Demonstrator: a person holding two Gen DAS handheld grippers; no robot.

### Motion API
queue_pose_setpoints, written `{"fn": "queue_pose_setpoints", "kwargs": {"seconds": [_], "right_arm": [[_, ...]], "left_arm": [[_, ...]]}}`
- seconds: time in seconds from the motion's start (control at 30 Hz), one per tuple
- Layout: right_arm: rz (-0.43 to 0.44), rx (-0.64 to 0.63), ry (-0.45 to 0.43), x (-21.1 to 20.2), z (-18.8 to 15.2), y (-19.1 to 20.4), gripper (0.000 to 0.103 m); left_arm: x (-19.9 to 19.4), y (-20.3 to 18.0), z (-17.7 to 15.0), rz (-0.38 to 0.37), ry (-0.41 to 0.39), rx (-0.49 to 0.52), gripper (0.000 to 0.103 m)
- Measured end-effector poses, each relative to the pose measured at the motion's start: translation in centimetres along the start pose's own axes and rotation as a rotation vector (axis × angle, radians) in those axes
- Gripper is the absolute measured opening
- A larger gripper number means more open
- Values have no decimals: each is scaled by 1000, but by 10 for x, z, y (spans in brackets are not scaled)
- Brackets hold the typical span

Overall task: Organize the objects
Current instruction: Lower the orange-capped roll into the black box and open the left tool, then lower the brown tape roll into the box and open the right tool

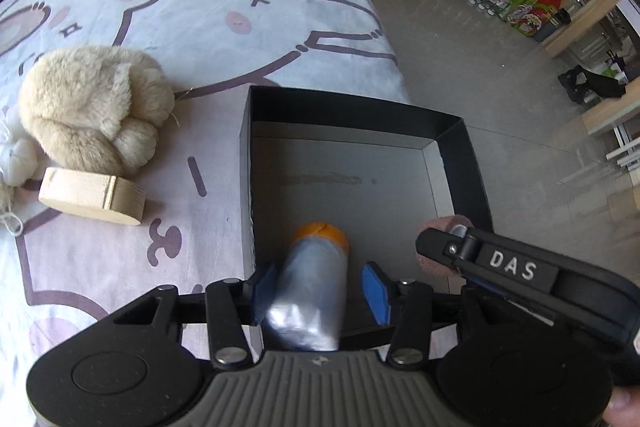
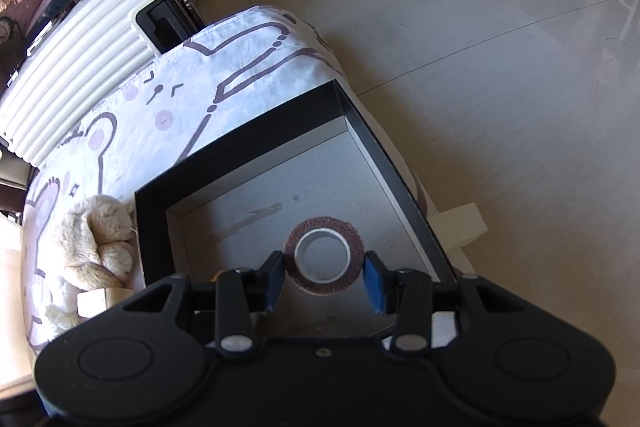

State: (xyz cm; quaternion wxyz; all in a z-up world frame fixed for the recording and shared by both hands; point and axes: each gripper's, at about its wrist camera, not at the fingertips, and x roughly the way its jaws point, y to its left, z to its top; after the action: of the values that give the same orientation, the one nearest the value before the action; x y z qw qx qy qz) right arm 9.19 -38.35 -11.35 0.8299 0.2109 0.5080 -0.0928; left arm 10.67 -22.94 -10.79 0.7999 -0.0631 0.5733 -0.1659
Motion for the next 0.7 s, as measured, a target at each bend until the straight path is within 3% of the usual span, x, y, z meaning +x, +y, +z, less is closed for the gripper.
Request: {"fn": "queue_pose_setpoints", "kwargs": {"seconds": [0.13,0.27,0.43,0.7], "right_arm": [[7,15,3,1,0,1,44],[-13,12,5,4,0,5,44],[-46,4,25,16,0,10,44],[-127,-92,75,43,-4,34,44]], "left_arm": [[-16,-9,0,32,-43,92,58],[-36,-12,2,65,-114,174,58],[-55,9,11,22,-154,117,59],[-48,49,22,67,-135,26,59]]}}
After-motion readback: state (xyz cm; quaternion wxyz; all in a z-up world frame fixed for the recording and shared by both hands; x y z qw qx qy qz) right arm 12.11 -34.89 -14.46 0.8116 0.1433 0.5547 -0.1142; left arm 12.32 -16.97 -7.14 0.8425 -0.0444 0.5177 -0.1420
